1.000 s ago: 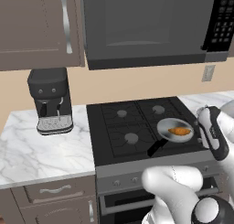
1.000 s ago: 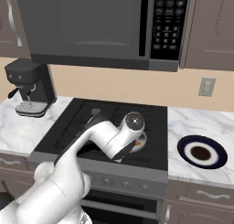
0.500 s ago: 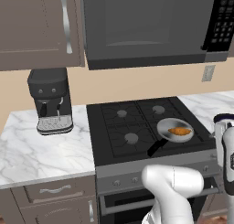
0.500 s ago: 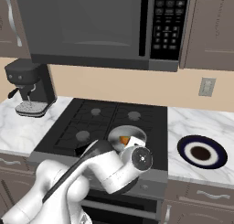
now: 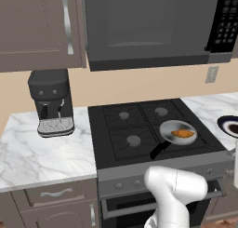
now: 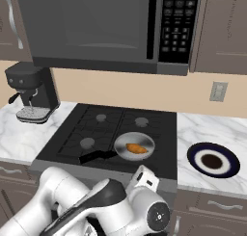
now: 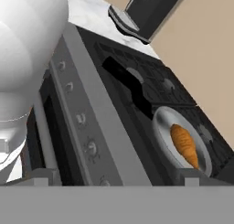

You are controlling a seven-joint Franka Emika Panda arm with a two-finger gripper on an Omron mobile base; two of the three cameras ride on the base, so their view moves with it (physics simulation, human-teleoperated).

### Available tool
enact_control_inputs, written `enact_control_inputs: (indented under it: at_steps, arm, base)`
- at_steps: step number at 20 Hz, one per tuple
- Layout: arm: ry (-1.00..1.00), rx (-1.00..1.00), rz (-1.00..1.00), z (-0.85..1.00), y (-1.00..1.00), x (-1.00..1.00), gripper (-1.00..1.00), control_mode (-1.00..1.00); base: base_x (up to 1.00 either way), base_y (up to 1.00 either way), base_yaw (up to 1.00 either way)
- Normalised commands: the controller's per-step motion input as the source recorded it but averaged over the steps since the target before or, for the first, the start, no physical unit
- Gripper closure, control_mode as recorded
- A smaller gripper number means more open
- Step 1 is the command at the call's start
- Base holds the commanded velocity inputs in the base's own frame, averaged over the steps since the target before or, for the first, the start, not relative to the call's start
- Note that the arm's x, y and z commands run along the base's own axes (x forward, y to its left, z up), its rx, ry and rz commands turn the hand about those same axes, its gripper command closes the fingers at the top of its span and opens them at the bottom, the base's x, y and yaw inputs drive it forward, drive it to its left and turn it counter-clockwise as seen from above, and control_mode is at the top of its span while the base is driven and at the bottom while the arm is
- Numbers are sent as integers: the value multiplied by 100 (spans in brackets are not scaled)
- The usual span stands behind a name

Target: Pick the croissant and place it on the pan. Then turn on the stove to warm the croissant.

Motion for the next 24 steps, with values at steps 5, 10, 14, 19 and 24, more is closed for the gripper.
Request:
enact_control_inputs:
  at_steps: [5,10,14,19,24]
  arm:
    - [0,13,-1,0,-10,-38,-100,-100]
    - [2,16,-5,-7,-7,-11,-100,-100]
    - [11,20,-6,-14,-2,0,-100,-100]
    - [14,26,-9,-20,-4,0,-100,-100]
    - [13,30,-13,-21,-8,0,-100,-100]
  base:
    - [0,0,0]
    - [0,0,0]
    - [0,0,0]
    - [0,0,0]
    - [0,0,0]
